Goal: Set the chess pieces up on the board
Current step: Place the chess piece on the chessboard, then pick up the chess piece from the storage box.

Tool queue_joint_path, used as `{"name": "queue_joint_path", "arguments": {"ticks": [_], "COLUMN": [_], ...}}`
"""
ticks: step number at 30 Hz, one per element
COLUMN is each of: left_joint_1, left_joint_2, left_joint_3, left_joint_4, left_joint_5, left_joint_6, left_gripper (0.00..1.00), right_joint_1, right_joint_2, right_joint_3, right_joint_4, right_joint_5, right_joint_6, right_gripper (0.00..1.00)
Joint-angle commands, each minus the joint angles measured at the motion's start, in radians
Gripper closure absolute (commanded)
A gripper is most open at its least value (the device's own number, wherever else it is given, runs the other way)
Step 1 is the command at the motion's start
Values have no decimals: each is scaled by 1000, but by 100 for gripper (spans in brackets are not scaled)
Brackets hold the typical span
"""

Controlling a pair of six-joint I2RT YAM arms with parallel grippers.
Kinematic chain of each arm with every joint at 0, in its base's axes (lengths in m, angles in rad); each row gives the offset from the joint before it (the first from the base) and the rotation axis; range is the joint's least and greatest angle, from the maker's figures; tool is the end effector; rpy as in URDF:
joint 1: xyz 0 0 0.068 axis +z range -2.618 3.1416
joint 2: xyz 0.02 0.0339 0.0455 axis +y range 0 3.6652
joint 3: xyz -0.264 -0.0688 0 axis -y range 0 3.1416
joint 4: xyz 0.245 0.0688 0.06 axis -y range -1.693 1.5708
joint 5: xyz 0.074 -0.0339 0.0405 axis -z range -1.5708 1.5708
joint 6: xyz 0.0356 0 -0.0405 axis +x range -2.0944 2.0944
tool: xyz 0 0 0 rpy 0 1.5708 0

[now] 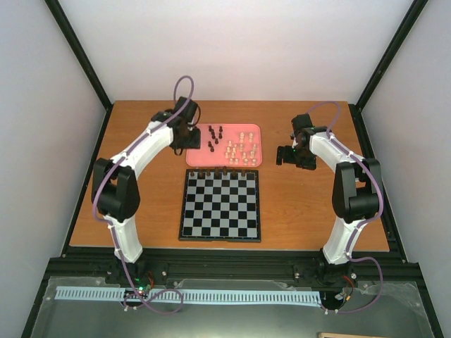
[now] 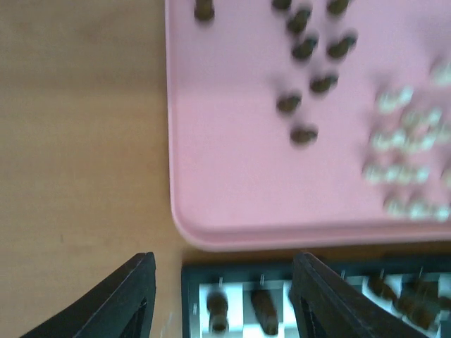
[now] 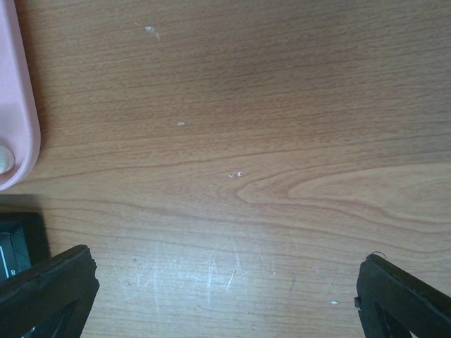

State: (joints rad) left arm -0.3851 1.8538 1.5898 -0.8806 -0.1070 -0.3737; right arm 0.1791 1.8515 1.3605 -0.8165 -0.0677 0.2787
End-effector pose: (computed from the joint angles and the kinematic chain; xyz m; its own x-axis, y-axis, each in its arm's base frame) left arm 0.3639 -0.1434 0.2614 -0.9070 -0.0240 -0.4204 0.0016 0.9982 -0.0604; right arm 0.3597 0.0676 0.1988 -0.9671 0.1039 -0.2322 0.0738 0.9882 0.1344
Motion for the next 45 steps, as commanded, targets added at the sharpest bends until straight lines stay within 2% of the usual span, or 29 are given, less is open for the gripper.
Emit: {"name": "queue_joint_path", "arguments": {"ticks": [1, 7, 10, 18, 24, 35, 41, 45], "left_joint_1": [52, 61, 61, 79, 97, 107, 107, 107], "left_joint_2": [140, 372, 458, 602, 654, 715, 734, 741], "left_joint_3": [193, 513, 622, 770, 794, 846, 855, 863], "left_joint_4": [-26, -58, -48, -21, -26, -6, 0, 5], "left_joint_5": [-14, -42, -61, -74, -110, -89, -72, -70], "left_joint_6": [42, 36, 17, -26, -44, -61, -65, -64], "left_gripper": [45, 46, 46, 48, 47, 51, 55, 61], "right_joint_1": [5, 4, 5, 3, 3, 4, 4, 3], "right_joint_2": [-8, 10, 22, 63, 90, 110, 110, 111], "right_joint_3": [38, 76, 98, 140, 170, 186, 185, 187], "right_joint_4": [-3, -18, -28, -48, -58, -72, -75, -77], "right_joint_5": [3, 12, 14, 15, 13, 19, 22, 24], "right_joint_6": [13, 13, 11, 1, 1, -2, -1, -2], "right_gripper": [0, 0, 0, 0, 0, 0, 0, 0]}}
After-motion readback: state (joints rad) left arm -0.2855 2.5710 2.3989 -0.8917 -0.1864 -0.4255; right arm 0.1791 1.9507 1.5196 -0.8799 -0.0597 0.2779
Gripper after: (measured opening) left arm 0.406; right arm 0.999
